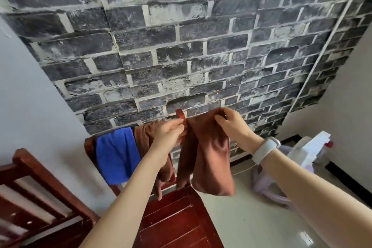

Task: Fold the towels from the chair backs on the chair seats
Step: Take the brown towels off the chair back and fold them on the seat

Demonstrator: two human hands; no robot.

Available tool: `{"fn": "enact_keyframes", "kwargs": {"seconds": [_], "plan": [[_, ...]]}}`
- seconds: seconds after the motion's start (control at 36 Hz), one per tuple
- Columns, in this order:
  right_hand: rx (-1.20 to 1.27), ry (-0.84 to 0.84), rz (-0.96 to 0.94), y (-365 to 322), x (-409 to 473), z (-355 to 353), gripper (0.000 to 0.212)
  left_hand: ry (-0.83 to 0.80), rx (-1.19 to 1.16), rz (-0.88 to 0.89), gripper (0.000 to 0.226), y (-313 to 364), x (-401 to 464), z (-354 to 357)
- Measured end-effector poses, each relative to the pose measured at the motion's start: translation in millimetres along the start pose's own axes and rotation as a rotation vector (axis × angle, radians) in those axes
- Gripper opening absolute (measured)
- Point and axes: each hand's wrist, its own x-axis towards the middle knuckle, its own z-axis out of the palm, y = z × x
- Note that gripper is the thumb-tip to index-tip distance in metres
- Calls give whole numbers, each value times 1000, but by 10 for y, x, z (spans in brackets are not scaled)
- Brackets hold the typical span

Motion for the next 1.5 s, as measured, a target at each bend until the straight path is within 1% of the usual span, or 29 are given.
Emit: {"fn": "enact_keyframes", "kwargs": {"seconds": [0.08,0.14,0.19,0.22,0.28,0.31,0.33,0.44,0.5,0.53,0.56,0.61,0.64,0.67,0.75,0.81,0.83,0.86,0.92,0.97,1.0,1.06,1.11,1.19,1.28,1.33,1.39,1.44,1.5], "plan": [[-426,-223,-77,-78,109,-62,17,61,54,-75,16,-298,13,-24],[-608,-339,-113,-160,149,-117,19,86,97,-115,14,-467,-2,-20],[-607,-346,-136,-243,174,-189,23,80,129,-127,12,-608,-18,0],[-513,-301,-136,-269,197,-229,24,72,142,-111,12,-658,-22,11],[-209,-121,-98,-303,242,-324,19,29,169,-47,13,-705,-20,44],[-145,-42,-102,-302,255,-369,18,-5,171,-15,16,-704,-19,71],[-185,-30,-117,-298,257,-401,18,-45,161,11,21,-693,-15,101],[-496,-344,-200,-281,204,-442,18,-196,89,85,57,-575,10,229],[-531,-407,-230,-254,184,-442,19,-261,81,143,69,-463,43,298],[-520,-410,-241,-236,171,-440,20,-292,97,172,71,-405,61,336],[-478,-403,-248,-221,155,-443,20,-329,104,195,65,-349,82,376],[-370,-361,-253,-190,127,-455,16,-362,98,222,31,-262,117,462],[-309,-310,-245,-160,120,-464,11,-333,99,228,16,-230,119,501],[-263,-228,-236,-110,116,-470,5,-268,115,230,10,-208,126,536],[-240,143,-160,224,26,-400,14,-42,192,220,12,-185,170,565],[-232,298,-112,512,-174,-278,7,3,168,177,17,-173,200,537],[-221,277,-67,665,-295,-200,4,-7,160,142,18,-161,208,515],[-217,186,12,817,-407,-113,9,-22,150,112,19,-149,212,491],[-229,-134,200,1062,-608,64,18,-43,100,61,23,-106,195,454],[-202,-414,307,1208,-744,223,23,-35,-11,3,25,-62,168,411],[-169,-489,329,1231,-783,299,25,-34,-84,-20,22,-44,159,378],[-32,-536,343,1196,-798,436,31,-52,-219,-62,13,-13,135,287],[103,-490,323,1119,-744,569,34,-71,-284,-67,15,27,89,182],[39,-309,272,1026,-588,718,21,-3,-309,-67,17,71,17,-14],[14,-154,267,992,-421,781,21,83,-291,-60,18,72,-50,-267],[-18,-37,245,1006,-324,779,23,170,-231,-59,14,39,-108,-435],[-49,52,214,1047,-252,743,23,309,-123,-44,15,-49,-151,-594],[-93,93,176,1077,-195,700,22,433,-2,-27,15,-165,-202,-734],[-143,128,148,1073,-144,648,22,489,111,-4,20,-273,-272,-831]]}}
